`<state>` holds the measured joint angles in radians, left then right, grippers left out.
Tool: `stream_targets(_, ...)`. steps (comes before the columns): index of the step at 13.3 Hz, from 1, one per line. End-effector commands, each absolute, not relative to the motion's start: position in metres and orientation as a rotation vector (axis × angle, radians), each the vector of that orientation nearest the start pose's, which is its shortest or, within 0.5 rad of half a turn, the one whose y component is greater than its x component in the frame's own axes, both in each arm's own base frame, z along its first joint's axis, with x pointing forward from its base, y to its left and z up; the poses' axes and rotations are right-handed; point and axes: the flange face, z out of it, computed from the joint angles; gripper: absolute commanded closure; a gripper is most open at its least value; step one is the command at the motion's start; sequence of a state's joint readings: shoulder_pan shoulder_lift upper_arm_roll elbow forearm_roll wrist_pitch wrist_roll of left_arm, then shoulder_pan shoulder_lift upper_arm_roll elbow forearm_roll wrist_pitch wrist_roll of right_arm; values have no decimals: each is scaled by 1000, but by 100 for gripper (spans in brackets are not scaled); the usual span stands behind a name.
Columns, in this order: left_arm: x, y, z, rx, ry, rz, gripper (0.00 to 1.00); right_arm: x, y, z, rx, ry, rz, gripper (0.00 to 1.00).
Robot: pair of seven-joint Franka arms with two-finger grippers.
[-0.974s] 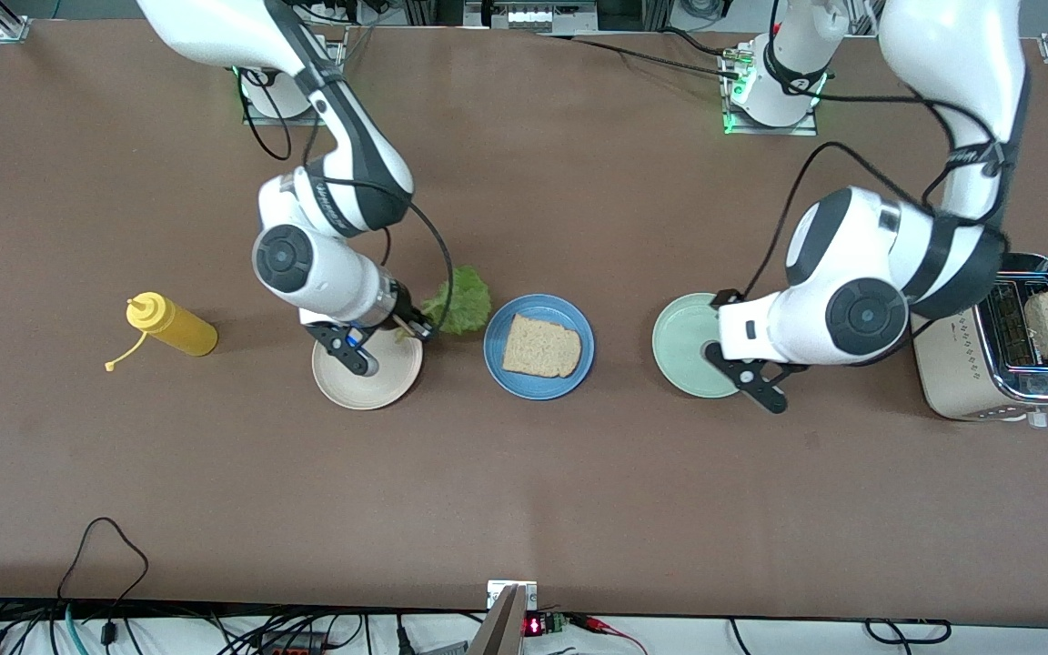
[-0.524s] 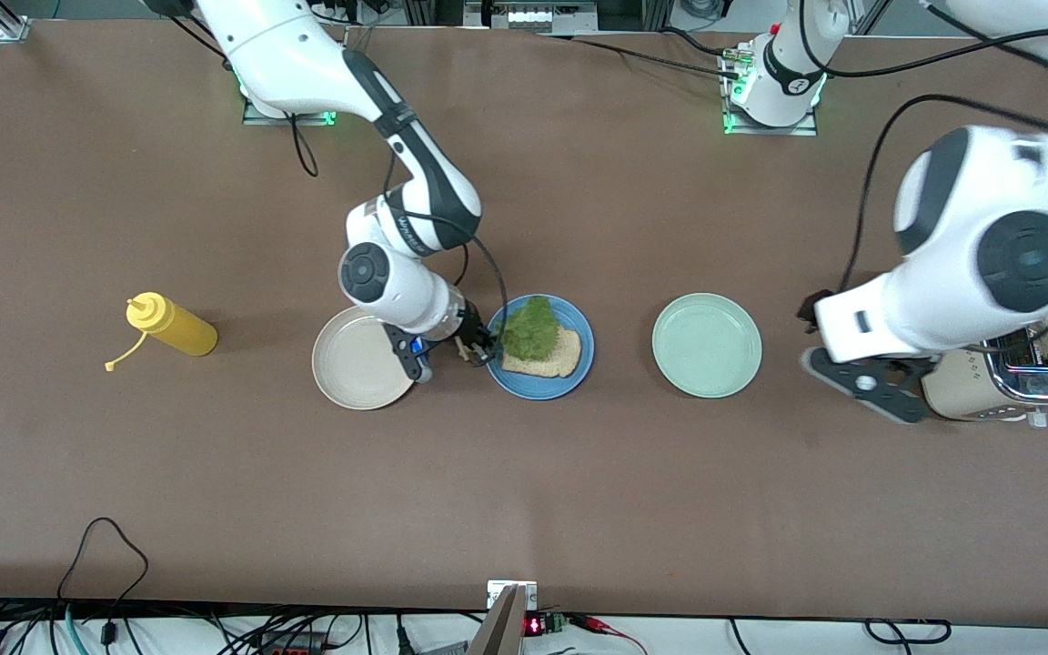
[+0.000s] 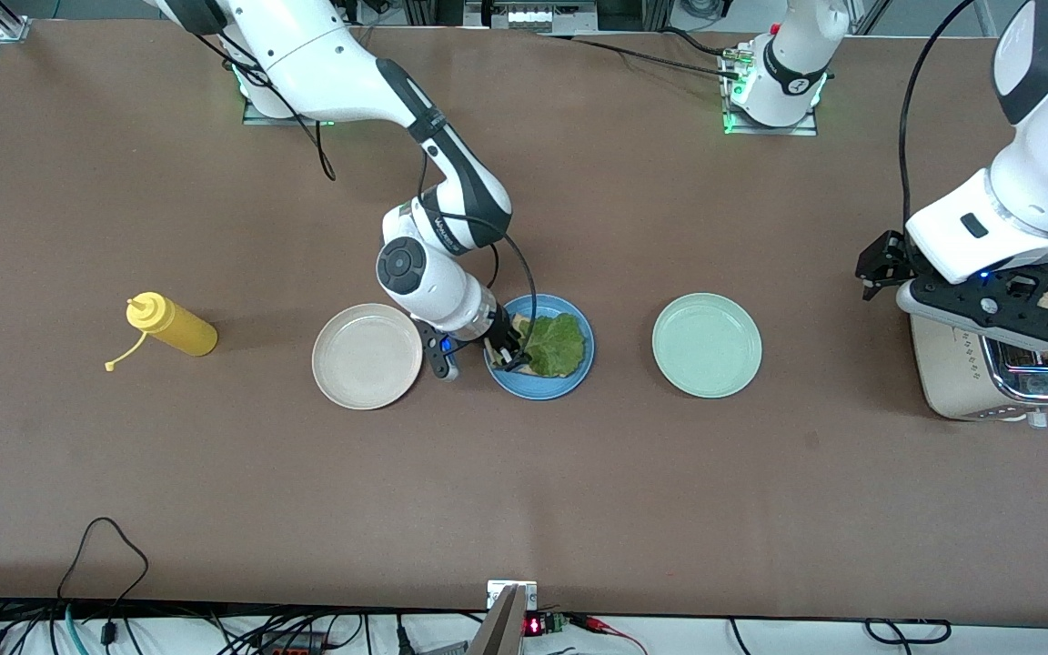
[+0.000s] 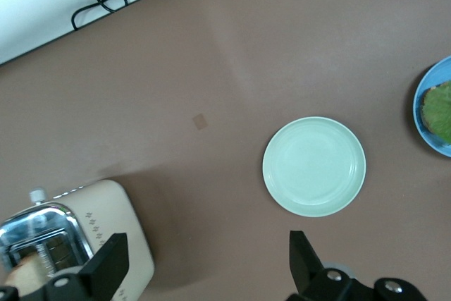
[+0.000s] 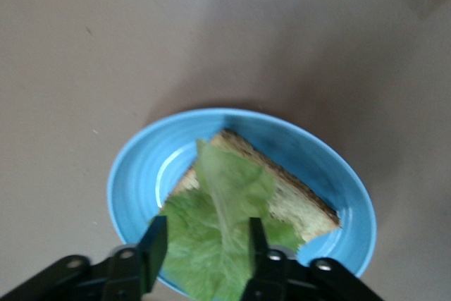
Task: Make sandwich in blue plate with both arms
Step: 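Lay the lettuce on the bread and open the right gripper, then withdraw the right gripper from the blue plate back beside the bottle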
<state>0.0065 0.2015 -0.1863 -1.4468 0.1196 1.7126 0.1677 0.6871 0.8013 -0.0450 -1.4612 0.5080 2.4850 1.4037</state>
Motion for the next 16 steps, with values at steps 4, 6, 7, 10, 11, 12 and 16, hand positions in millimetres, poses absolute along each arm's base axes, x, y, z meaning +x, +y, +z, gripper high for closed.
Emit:
stream_targets(4, 578, -78, 568, -3067, 353, -41, 0, 630, 346, 354, -2558, 1248, 320, 0)
stream_targets(6, 576, -79, 570, -3066, 354, -24, 0, 630, 284, 404, -2692, 1028, 405, 0)
stream_targets(7, 576, -79, 570, -3066, 353, -20, 0, 624, 260, 425, -2751, 925, 447, 0)
stream_targets(10, 575, -82, 570, -3066, 351, -6, 0, 607, 164, 494, -2871, 656, 491, 0)
stream_targets(11, 574, -83, 569, -3069, 341, -2, 0, 600, 136, 508, -2905, 572, 515, 0)
stream_targets(12, 571, -87, 569, -3071, 307, 30, 0, 591, 104, 521, -2930, 477, 520, 0)
stream_targets(16, 567, -93, 575, -3071, 261, 60, 0, 531, -20, 542, -3019, 49, 499, 0)
